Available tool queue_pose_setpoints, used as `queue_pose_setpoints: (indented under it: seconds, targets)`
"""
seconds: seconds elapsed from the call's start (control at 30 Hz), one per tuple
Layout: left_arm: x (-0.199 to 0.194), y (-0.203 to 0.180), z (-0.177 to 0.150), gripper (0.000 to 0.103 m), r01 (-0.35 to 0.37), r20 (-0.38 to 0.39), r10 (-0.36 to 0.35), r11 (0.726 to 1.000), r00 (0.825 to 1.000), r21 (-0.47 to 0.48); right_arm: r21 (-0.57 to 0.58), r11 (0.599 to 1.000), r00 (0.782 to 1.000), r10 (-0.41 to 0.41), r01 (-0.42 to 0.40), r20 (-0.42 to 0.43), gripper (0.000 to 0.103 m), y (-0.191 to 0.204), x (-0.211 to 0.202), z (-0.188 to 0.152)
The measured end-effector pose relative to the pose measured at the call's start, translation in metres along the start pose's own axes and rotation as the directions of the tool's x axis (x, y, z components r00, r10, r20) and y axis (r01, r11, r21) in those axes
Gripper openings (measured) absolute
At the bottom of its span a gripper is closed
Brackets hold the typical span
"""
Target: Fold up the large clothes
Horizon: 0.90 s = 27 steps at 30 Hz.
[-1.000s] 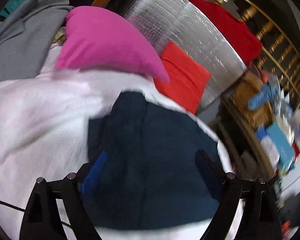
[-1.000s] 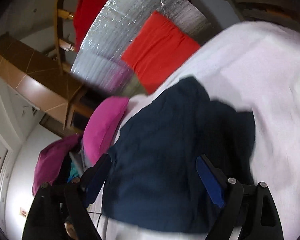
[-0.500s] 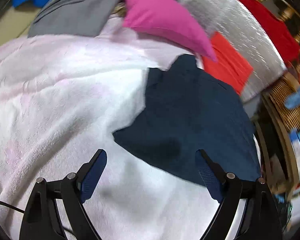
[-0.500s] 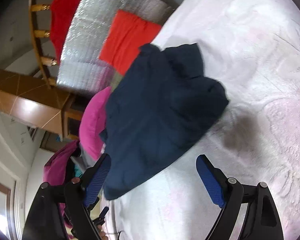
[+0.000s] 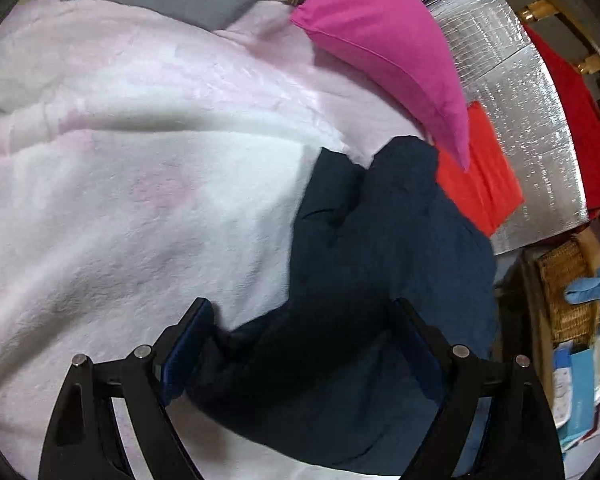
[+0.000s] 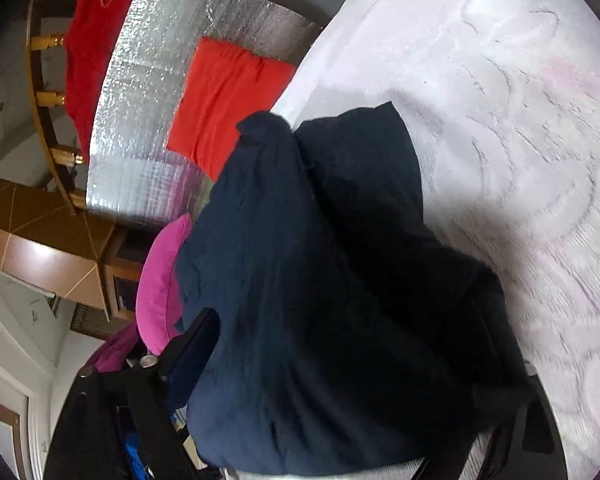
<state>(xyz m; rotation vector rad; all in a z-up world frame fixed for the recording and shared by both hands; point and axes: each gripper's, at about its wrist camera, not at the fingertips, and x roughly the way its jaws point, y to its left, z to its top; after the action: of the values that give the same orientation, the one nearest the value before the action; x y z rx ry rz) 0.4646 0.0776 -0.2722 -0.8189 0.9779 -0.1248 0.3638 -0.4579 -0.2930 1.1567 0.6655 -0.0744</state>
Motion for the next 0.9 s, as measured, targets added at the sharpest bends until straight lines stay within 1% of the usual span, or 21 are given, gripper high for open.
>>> queue_pose_setpoints:
  seconds: [0.03,0.07,0.1,0.13,0.23,0.37,0.43,0.53,0.6,0.7,0.73,0.8,0.87,0.9]
  targets:
    - [-0.002,-0.001,0.000,0.067,0.003,0.003,-0.003,1.000,1.000,0.005,0.003,1.000,1.000,-0.016,0.016,0.005,0.061,-0.002,0.000,-0.001]
    - [-0.003,-0.004,-0.001,0.061,-0.005,0.010,0.005,1.000,1.000,0.027,0.003,1.000,1.000,-0.020,0.020,0.003,0.057,-0.003,0.000,-0.001]
    - [-0.007,-0.006,-0.001,0.047,-0.003,0.019,0.002,0.998,1.000,0.058,-0.007,1.000,1.000,-0.022,0.022,0.010,0.051,-0.004,-0.002,-0.003]
    - [-0.010,-0.010,0.000,0.030,0.001,0.024,-0.003,0.997,1.000,0.074,-0.020,0.999,1.000,-0.027,0.027,0.015,0.046,-0.003,-0.004,-0.004]
    - [-0.026,-0.012,-0.001,0.015,0.010,0.036,-0.014,0.995,0.999,0.098,-0.081,0.995,0.998,-0.055,0.059,0.040,0.037,0.011,-0.015,-0.012]
    - [-0.049,-0.010,-0.001,0.009,-0.003,0.052,-0.003,0.993,0.999,0.121,-0.116,0.990,0.996,-0.070,0.075,0.046,0.035,0.024,-0.031,-0.022]
    - [-0.062,-0.007,-0.006,0.008,0.003,0.058,-0.011,0.991,0.998,0.135,-0.145,0.986,0.996,-0.075,0.080,0.040,0.035,0.027,-0.045,-0.031]
    - [-0.090,0.000,-0.024,0.007,-0.020,0.088,0.004,0.984,0.996,0.179,-0.154,0.985,0.997,-0.075,0.076,0.017,0.035,0.024,-0.064,-0.043]
    - [-0.111,0.010,-0.038,0.004,-0.026,0.101,0.007,0.983,0.995,0.184,-0.151,0.986,0.997,-0.072,0.071,-0.005,0.035,0.015,-0.081,-0.056]
    - [-0.149,0.025,-0.063,0.004,-0.037,0.132,0.008,0.976,0.991,0.214,-0.139,0.990,0.998,-0.044,0.038,-0.038,0.035,0.005,-0.106,-0.074]
    - [-0.157,0.028,-0.068,0.004,-0.050,0.136,0.020,0.973,0.991,0.226,-0.137,0.990,0.998,-0.036,0.030,-0.045,0.035,0.005,-0.111,-0.080]
    - [-0.163,0.038,-0.072,0.004,-0.108,0.140,0.078,0.970,0.987,0.220,-0.147,0.988,0.997,-0.052,0.043,-0.056,0.035,0.000,-0.121,-0.090]
    - [-0.164,0.048,-0.067,0.004,-0.061,0.108,0.042,0.982,0.993,0.181,-0.131,0.990,0.996,-0.068,0.060,-0.057,0.035,-0.008,-0.124,-0.091]
    - [-0.161,0.051,-0.062,0.006,-0.053,0.085,0.039,0.984,0.996,0.168,-0.130,0.990,0.996,-0.064,0.056,-0.060,0.035,-0.010,-0.122,-0.090]
